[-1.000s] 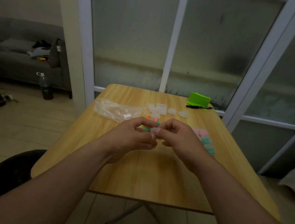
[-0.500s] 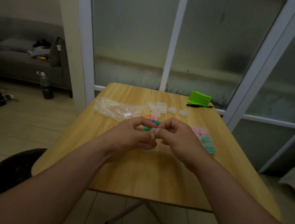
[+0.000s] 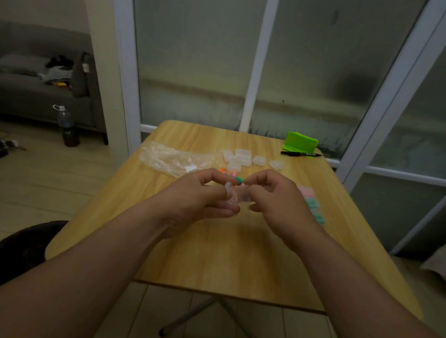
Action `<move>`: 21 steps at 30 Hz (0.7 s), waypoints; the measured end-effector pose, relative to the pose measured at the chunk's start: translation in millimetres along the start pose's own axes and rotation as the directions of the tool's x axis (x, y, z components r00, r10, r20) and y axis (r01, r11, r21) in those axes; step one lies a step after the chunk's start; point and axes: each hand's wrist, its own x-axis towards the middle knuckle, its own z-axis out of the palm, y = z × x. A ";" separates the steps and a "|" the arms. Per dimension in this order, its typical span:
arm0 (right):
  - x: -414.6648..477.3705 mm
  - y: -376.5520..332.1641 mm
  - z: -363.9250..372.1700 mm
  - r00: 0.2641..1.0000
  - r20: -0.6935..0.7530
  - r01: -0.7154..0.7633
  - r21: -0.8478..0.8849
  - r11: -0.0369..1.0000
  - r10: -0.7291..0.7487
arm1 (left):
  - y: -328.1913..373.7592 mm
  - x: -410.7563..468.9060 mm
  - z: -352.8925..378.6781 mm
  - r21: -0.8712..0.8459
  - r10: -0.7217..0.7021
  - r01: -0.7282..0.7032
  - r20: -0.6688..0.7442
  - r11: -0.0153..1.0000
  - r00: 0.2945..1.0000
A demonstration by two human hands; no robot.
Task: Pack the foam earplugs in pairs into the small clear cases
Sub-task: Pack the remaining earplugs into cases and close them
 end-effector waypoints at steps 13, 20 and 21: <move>17.0 3.3 3.1 0.977 0.132 0.193 -0.228 0.954 -0.166 | -20.6 -4.6 19.8 -0.017 -0.100 0.108 0.263 0.994 0.960; 31.6 -2.7 -1.2 0.991 0.083 0.112 -0.080 0.990 -0.106 | -2.6 -2.2 12.3 -0.162 -0.192 0.208 0.110 0.965 0.975; 35.9 -2.7 -6.6 0.998 0.016 0.067 -0.068 0.995 -0.066 | 1.6 0.7 7.0 -0.221 -0.198 0.205 0.055 0.954 0.979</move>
